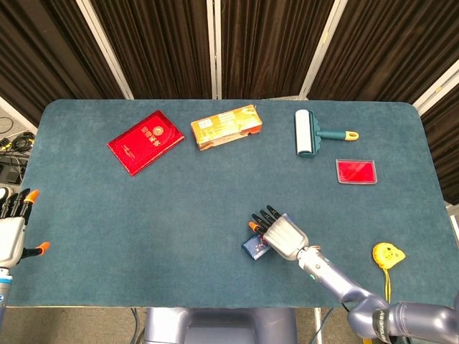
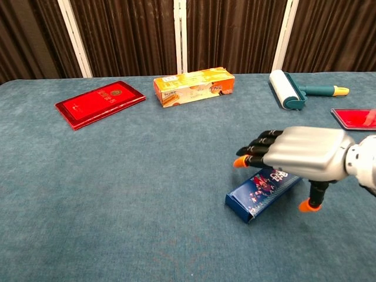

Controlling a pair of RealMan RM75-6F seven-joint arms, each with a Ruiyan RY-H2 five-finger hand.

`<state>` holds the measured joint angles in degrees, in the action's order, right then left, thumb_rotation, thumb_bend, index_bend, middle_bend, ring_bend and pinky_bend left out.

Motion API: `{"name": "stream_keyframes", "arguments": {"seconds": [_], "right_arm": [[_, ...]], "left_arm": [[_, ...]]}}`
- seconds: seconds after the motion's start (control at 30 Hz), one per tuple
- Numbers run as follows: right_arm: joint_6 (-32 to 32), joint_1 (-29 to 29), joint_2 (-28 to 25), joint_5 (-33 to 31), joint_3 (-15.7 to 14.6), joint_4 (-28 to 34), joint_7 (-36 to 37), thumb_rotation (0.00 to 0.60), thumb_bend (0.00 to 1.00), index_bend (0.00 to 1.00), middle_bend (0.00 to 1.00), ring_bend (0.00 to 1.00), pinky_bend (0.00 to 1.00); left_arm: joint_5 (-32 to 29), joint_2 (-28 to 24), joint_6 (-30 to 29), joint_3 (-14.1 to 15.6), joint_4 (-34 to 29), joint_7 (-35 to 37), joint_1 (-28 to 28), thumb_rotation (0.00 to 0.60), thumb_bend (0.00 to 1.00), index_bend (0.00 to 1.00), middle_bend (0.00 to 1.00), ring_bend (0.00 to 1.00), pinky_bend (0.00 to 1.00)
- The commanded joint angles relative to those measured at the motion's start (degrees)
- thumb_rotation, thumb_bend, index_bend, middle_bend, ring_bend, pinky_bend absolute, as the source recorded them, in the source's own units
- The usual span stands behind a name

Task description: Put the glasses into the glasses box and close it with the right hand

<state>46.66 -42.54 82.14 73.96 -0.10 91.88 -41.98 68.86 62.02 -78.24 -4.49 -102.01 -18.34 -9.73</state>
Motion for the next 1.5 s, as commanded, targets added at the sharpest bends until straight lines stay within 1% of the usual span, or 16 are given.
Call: {"name": "stream_keyframes", "arguments": {"seconds": [0.03, 0.17, 0.27, 0.43, 0.53, 0.63, 0.73, 0.8, 0.87, 0.93, 1.0, 1.13, 1.27, 1.33, 1.37, 1.5], "right_arm": [[-1.65, -1.18, 2.00, -1.30, 0.12, -2.35, 0.28, 0.600, 0.07, 0.00, 0.00, 0.00, 0.00], [-1.26, -1.70, 3.46, -1.51, 0.43, -3.74, 0.41, 0.600, 0.08, 0.01, 0.02, 0.00, 0.00], [-0.75, -1.81, 3.82, -0.91, 0.42, -4.19, 1.13, 0.600, 0.09, 0.13, 0.13, 0.02, 0.03], [-0.12, -1.91, 4.18, -0.13, 0.49, -5.06, 2.59, 0.600, 0.20, 0.36, 0.35, 0.22, 0.18], [0.05, -1.85, 4.36, 0.01, 0.28, -5.58, 3.17, 0.600, 0.25, 0.43, 0.42, 0.28, 0.18], [0.43, -1.75, 4.36, 0.45, 0.04, -5.67, 3.66, 0.600, 0.26, 0.44, 0.43, 0.30, 0.18], [0.95, -1.60, 4.33, 0.92, -0.11, -5.54, 4.15, 0.600, 0.26, 0.43, 0.42, 0.30, 0.18], [1.00, -1.57, 4.18, 1.06, -0.29, -5.34, 4.27, 0.600, 0.25, 0.39, 0.40, 0.29, 0.18], [0.74, -1.51, 3.73, 0.52, -0.64, -4.91, 3.63, 0.600, 0.21, 0.26, 0.30, 0.23, 0.16], [0.62, -1.43, 3.07, -0.70, -0.85, -3.93, 2.14, 0.600, 0.09, 0.06, 0.08, 0.07, 0.05], [1.46, -1.12, 2.12, -1.77, -0.97, -2.05, 0.29, 0.600, 0.03, 0.00, 0.00, 0.00, 0.00], [4.97, 0.41, -0.94, -1.62, -1.38, 2.87, -0.93, 0.600, 0.02, 0.00, 0.00, 0.00, 0.00], [10.44, 3.21, -4.97, 1.56, -2.02, 7.48, 1.26, 0.600, 0.02, 0.00, 0.00, 0.00, 0.00], [14.55, 5.33, -7.24, 4.69, -2.46, 9.09, 4.03, 0.600, 0.02, 0.00, 0.00, 0.00, 0.00], [18.45, 7.17, -8.65, 6.68, -2.32, 9.73, 6.41, 0.600, 0.01, 0.00, 0.00, 0.00, 0.00], [31.56, 13.68, -11.37, 14.42, -2.70, 7.93, 18.05, 0.600, 0.00, 0.00, 0.00, 0.00, 0.00]], "left_arm": [[-0.16, 0.07, 0.15, -0.04, 0.14, -0.09, -0.09, 0.600, 0.00, 0.00, 0.00, 0.00, 0.00], [-0.41, 0.03, 0.17, -0.17, 0.20, 0.03, -0.10, 0.600, 0.00, 0.00, 0.00, 0.00, 0.00], [-0.57, 0.04, 0.31, -0.21, 0.29, 0.09, -0.16, 0.600, 0.00, 0.00, 0.00, 0.00, 0.00], [-0.51, 0.07, 0.39, -0.13, 0.20, -0.04, -0.22, 0.600, 0.00, 0.00, 0.00, 0.00, 0.00], [-0.47, 0.03, 0.24, -0.13, 0.11, 0.00, -0.15, 0.600, 0.00, 0.00, 0.00, 0.00, 0.00], [-0.42, 0.05, 0.20, -0.10, 0.06, -0.07, -0.15, 0.600, 0.00, 0.00, 0.00, 0.00, 0.00], [-0.37, 0.08, 0.19, -0.04, 0.03, -0.16, -0.15, 0.600, 0.00, 0.00, 0.00, 0.00, 0.00], [-0.41, 0.10, 0.19, -0.04, 0.05, -0.20, -0.15, 0.600, 0.00, 0.00, 0.00, 0.00, 0.00], [-0.38, 0.10, 0.14, -0.03, 0.01, -0.20, -0.13, 0.600, 0.00, 0.00, 0.00, 0.00, 0.00], [-0.38, 0.09, 0.15, -0.03, -0.02, -0.19, -0.14, 0.600, 0.00, 0.00, 0.00, 0.00, 0.00], [-0.28, 0.03, 0.17, 0.02, -0.12, -0.10, -0.12, 0.600, 0.00, 0.00, 0.00, 0.00, 0.00], [0.38, -0.33, -0.11, 0.15, -0.55, 0.49, 0.07, 0.600, 0.00, 0.00, 0.00, 0.00, 0.00], [1.56, -0.92, -0.78, 0.33, -1.19, 1.42, 0.43, 0.600, 0.00, 0.00, 0.00, 0.00, 0.00], [2.51, -1.34, -1.33, 0.50, -1.70, 2.08, 0.73, 0.600, 0.00, 0.00, 0.00, 0.00, 0.00], [3.32, -1.64, -1.88, 0.58, -2.15, 2.53, 0.95, 0.600, 0.00, 0.00, 0.00, 0.00, 0.00], [6.36, -2.81, -3.65, 1.20, -3.46, 4.12, 1.87, 0.600, 0.00, 0.00, 0.00, 0.00, 0.00]]}}
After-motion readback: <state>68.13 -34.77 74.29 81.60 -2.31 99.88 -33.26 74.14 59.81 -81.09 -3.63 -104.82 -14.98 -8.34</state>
